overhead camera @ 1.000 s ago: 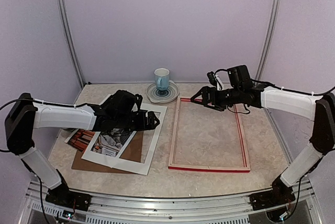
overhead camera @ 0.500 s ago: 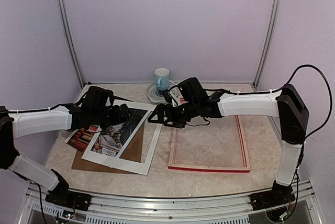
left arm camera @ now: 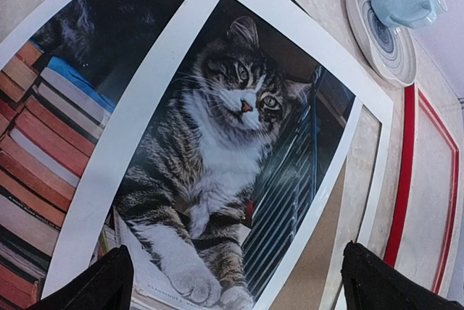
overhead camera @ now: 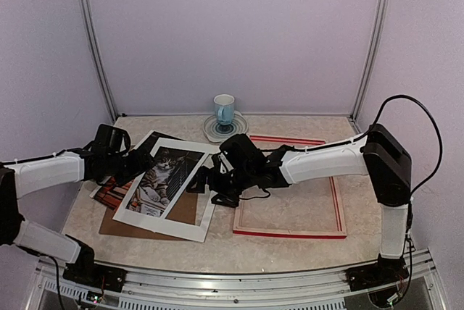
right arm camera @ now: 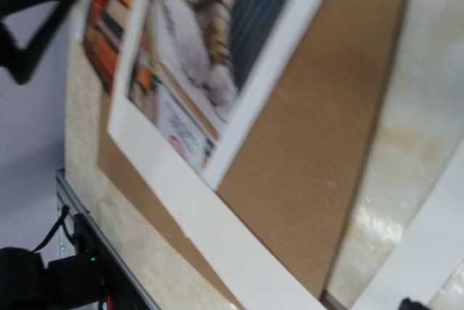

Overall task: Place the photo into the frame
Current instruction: Pick up the mat board from the photo.

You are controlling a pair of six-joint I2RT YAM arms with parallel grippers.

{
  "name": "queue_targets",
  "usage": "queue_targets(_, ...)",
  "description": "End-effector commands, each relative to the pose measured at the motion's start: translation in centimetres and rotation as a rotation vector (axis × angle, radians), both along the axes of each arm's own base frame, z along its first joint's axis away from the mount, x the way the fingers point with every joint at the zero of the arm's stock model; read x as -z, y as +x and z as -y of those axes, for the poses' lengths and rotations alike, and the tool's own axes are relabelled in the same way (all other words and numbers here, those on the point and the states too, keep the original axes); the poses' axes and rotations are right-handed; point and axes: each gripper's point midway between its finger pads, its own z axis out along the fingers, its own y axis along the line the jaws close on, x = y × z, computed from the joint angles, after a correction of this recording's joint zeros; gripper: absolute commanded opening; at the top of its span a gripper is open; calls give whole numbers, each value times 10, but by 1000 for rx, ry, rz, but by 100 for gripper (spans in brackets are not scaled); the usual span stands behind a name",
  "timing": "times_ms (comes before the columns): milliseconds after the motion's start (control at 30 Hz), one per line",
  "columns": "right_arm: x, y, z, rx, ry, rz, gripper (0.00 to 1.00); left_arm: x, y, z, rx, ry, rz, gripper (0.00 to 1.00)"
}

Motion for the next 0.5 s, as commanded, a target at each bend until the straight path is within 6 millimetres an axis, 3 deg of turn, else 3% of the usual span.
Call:
queue_targets(0,24,-4,-6,74,-30,-104,99,12,-4,3,20,-22,-41,99)
queue_targets(467,60,-27,-18,127,-168,-233,99,22,-7,3,-19,-68,-58,99)
